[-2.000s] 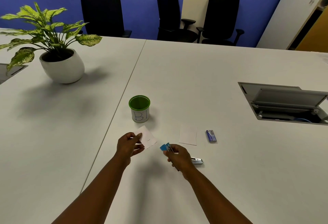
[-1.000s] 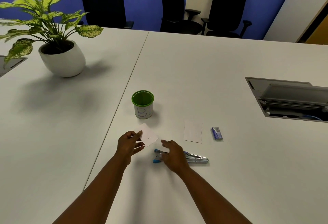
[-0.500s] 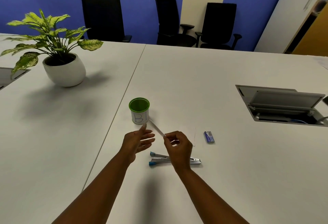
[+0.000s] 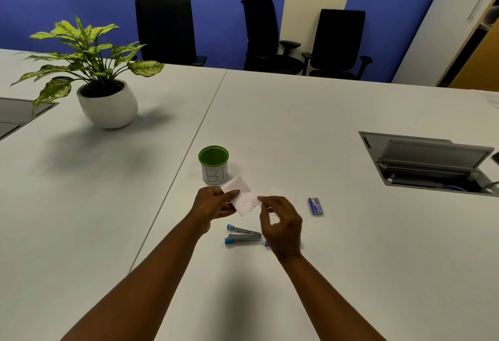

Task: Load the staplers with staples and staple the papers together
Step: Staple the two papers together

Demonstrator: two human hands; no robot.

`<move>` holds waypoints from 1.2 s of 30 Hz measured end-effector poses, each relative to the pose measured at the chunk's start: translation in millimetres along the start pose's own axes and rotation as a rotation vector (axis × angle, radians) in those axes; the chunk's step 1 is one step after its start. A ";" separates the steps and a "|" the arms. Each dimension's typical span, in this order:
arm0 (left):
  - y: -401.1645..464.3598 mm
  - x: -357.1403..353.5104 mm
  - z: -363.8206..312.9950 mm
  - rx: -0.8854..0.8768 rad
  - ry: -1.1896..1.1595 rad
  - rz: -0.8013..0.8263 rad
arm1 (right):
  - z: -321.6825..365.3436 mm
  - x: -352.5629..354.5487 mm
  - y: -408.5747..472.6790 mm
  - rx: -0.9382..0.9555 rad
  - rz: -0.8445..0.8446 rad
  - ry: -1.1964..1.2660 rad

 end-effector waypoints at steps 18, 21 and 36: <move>7.1 -7.3 5.1 0.056 -0.053 0.069 | -9.0 -8.9 15.0 -0.965 0.221 0.911; 8.9 -5.5 5.6 0.061 -0.026 0.068 | -10.9 -10.7 15.0 -0.957 0.215 0.874; 25.9 19.1 12.6 0.030 -0.151 -0.035 | -13.6 -39.0 38.5 -0.928 0.233 0.700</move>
Point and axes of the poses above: each hand's wrist, its own y-axis towards the middle knuckle, its own x-axis out of the back of the hand, z = x × y, the point moved 3 cm from there along y, towards the middle knuckle, and after that the axes turned 14 degrees about z, right-handed, at the moved point
